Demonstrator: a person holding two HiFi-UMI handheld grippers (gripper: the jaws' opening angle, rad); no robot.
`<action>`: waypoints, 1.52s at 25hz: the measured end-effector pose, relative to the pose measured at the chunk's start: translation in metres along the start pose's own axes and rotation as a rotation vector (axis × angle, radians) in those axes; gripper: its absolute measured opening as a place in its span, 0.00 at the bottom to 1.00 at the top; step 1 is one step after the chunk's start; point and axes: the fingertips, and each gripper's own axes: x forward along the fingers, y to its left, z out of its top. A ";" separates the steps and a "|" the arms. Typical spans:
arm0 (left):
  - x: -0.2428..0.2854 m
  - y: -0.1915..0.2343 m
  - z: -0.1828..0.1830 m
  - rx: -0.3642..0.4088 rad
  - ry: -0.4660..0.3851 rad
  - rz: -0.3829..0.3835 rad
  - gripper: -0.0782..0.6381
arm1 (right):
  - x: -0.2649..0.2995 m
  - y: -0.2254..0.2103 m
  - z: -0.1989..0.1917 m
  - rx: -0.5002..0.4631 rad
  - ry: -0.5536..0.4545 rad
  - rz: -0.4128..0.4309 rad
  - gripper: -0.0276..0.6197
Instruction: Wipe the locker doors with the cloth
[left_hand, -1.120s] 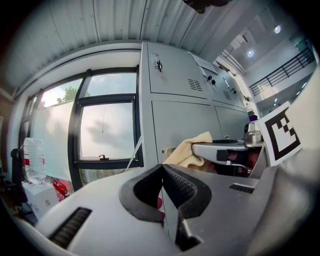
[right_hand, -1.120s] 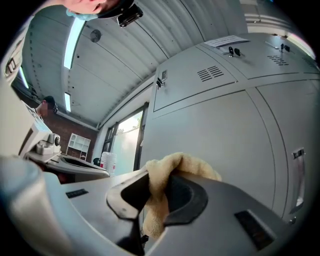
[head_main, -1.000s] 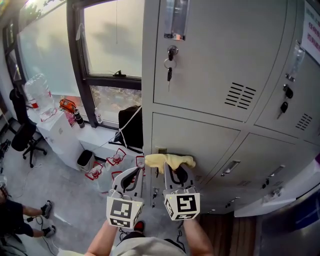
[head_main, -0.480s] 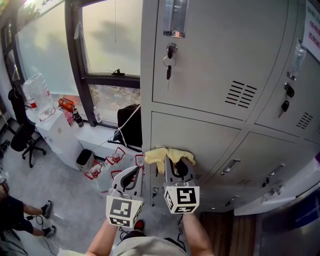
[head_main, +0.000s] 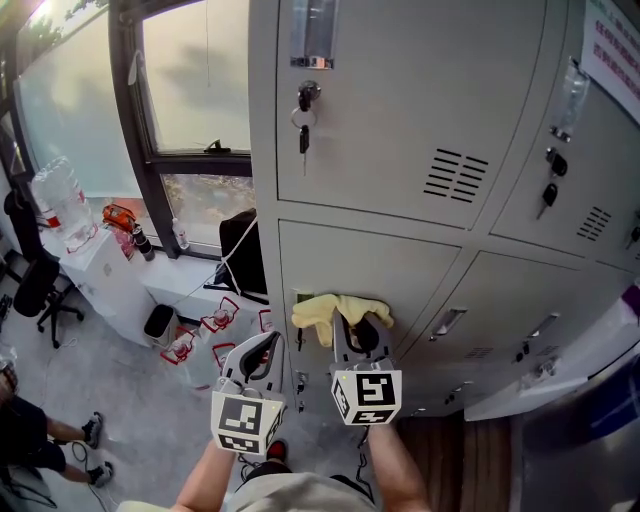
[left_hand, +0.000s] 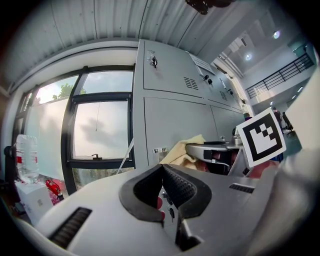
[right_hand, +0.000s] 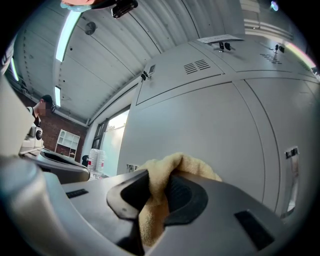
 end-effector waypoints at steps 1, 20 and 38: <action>0.001 -0.003 0.000 0.000 -0.001 -0.008 0.14 | -0.002 -0.004 -0.001 -0.001 0.002 -0.008 0.15; 0.026 -0.048 0.000 -0.003 -0.014 -0.125 0.14 | -0.043 -0.076 -0.003 -0.029 0.015 -0.161 0.15; 0.034 -0.060 -0.001 -0.006 -0.014 -0.161 0.14 | -0.061 -0.110 -0.001 -0.028 0.013 -0.246 0.15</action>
